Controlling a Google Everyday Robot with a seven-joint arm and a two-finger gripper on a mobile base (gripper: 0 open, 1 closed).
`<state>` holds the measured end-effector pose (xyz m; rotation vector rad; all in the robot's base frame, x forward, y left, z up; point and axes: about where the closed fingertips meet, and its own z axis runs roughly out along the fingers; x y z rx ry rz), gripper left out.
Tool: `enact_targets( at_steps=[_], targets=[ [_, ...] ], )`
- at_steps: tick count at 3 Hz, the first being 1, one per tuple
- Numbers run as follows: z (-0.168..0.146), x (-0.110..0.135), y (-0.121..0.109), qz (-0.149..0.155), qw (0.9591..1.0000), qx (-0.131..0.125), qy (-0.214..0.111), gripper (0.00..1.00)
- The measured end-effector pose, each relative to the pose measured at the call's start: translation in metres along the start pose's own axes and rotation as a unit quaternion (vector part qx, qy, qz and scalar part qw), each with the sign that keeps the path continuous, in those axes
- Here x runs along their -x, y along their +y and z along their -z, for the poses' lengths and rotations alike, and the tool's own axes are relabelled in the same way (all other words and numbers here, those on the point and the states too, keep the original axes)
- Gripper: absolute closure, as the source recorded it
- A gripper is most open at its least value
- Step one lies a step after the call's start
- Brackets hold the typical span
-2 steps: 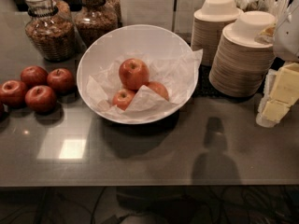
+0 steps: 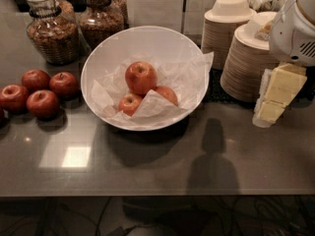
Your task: Pick apple from white bowl
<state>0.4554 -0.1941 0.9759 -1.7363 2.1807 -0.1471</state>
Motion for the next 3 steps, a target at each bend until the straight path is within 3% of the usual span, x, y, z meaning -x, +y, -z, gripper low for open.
enact_targets(
  at_steps=[1, 2, 3],
  targets=[
    [-0.019, 0.043, -0.011, -0.006, 0.9980, 0.004, -0.063, 0.00],
    [-0.026, 0.095, -0.022, 0.007, 0.9916, 0.011, -0.129, 0.00],
    [-0.028, 0.127, -0.031, 0.003, 0.9825, 0.015, -0.185, 0.00]
  ],
)
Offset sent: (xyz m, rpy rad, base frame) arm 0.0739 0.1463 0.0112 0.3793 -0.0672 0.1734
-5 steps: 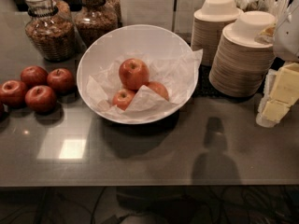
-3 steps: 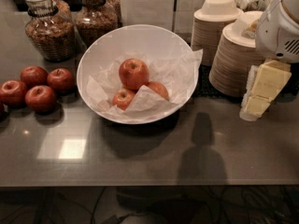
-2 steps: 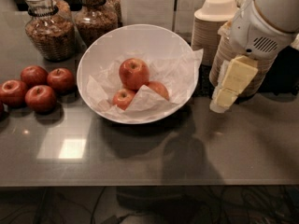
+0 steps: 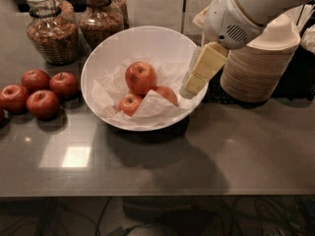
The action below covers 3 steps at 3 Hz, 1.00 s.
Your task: Pick apple from white bowl
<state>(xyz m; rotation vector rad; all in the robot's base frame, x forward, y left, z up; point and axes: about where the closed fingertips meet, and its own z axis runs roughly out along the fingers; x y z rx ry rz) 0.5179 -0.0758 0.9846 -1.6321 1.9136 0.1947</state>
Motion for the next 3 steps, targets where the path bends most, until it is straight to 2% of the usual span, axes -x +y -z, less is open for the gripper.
enact_targets(
  at_steps=[1, 2, 3],
  targets=[
    [-0.020, 0.019, -0.003, -0.009, 0.9988, 0.004, -0.048, 0.00],
    [-0.045, 0.033, 0.001, -0.007, 0.9966, 0.010, -0.082, 0.00],
    [-0.066, 0.045, 0.006, 0.004, 0.9947, 0.020, -0.100, 0.00]
  ],
)
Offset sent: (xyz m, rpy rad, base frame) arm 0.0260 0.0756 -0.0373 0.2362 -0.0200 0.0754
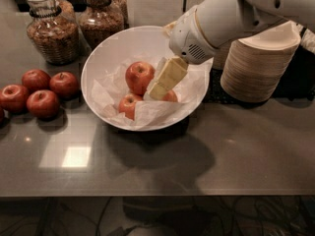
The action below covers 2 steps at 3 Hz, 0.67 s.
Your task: Pick apple from white bowl
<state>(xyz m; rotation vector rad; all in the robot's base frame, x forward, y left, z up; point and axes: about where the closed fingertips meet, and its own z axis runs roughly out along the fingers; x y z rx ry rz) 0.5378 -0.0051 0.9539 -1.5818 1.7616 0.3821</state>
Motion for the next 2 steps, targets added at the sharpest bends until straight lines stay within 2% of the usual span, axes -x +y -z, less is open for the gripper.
enact_targets(
  at_steps=[2],
  targets=[
    [-0.041, 0.008, 0.006, 0.017, 0.9992, 0.035, -0.006, 0.00]
  ],
)
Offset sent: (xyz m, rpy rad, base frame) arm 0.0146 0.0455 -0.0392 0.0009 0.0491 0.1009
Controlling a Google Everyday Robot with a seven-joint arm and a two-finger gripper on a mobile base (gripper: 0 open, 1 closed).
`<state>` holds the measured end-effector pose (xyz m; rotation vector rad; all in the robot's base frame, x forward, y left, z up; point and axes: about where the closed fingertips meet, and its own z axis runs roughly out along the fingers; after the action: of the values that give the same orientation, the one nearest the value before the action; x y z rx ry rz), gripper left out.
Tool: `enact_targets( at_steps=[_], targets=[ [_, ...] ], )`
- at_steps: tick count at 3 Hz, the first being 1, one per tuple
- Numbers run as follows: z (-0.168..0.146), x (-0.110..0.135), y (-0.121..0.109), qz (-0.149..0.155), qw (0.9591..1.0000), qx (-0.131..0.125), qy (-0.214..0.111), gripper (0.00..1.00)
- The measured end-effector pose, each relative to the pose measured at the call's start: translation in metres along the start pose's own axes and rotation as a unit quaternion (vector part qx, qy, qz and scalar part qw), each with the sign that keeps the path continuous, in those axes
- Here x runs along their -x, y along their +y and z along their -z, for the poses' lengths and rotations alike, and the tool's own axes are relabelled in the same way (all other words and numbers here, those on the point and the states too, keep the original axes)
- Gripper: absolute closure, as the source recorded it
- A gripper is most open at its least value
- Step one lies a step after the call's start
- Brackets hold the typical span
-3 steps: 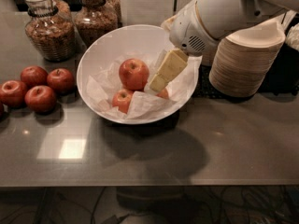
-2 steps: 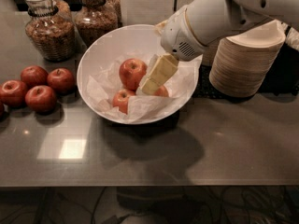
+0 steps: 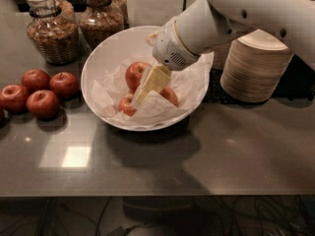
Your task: Pick apple from white bowl
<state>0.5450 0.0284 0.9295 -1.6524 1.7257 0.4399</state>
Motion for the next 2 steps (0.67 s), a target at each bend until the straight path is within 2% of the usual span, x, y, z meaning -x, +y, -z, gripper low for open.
enact_targets(
  at_steps=[2],
  targets=[
    [-0.0168, -0.0115, -0.0031, -0.010, 0.9999, 0.011, 0.007, 0.00]
  ],
)
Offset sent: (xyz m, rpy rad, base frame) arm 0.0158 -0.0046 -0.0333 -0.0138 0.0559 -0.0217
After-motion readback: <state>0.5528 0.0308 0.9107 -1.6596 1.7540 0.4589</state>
